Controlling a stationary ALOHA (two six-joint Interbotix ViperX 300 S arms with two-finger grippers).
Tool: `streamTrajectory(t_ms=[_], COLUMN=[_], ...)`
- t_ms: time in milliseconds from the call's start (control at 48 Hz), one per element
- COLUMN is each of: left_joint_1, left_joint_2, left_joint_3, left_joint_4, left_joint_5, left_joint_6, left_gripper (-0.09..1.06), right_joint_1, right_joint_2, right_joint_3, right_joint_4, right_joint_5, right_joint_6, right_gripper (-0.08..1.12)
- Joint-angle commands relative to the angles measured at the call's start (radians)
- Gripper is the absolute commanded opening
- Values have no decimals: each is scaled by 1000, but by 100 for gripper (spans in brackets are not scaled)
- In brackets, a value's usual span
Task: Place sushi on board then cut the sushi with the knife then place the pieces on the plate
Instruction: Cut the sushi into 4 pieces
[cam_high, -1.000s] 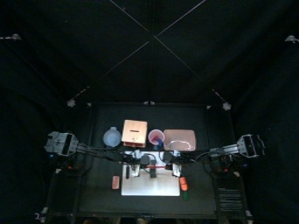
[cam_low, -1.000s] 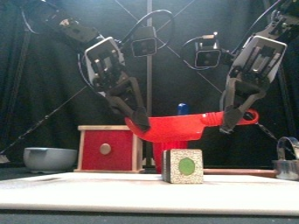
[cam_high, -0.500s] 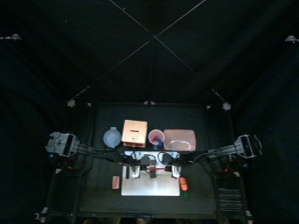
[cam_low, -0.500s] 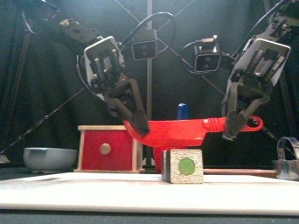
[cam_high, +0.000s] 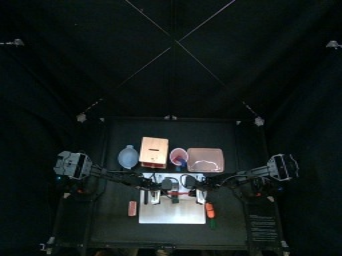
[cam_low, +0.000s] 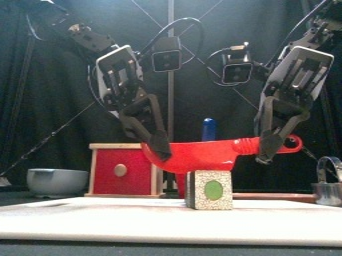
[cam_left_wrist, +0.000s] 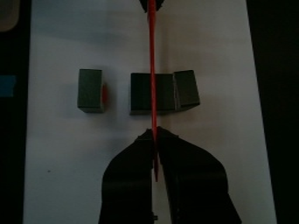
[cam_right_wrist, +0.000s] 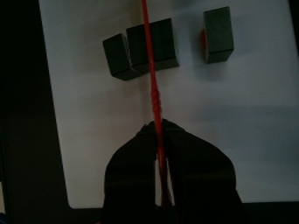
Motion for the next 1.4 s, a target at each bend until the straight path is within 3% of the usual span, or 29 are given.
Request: streamTrajectory(t_ms=[21,417,708,833,1104,1396], left_joint_1=[-2,-2,-5,-9,-38,-38], left_joint_2=[-5,14,64,64,57,32], left_joint_3=[-25,-20,-20,-26,-26,-37], left_joint_4=[-2,-6,-75,-89,-101,-98], left_joint_5=[-5,-5,-5,-5,-5,-5], left_joint_6=[-2,-2,2,0,-2,3], left_gripper=[40,40,40,40,40,40], right_joint_1=[2,6,26,38,71,69], right_joint_2=[-12,35,92,103,103,60], right_joint_3=[-18,-18,-35,-40,-44,-48], right_joint_4=[2,18,26,28,67,60], right_joint_5=[-6,-5,0,3,17,60], right_joint_6=[3,3,3,5,5,3], right_gripper=[38,38,38,38,38,38])
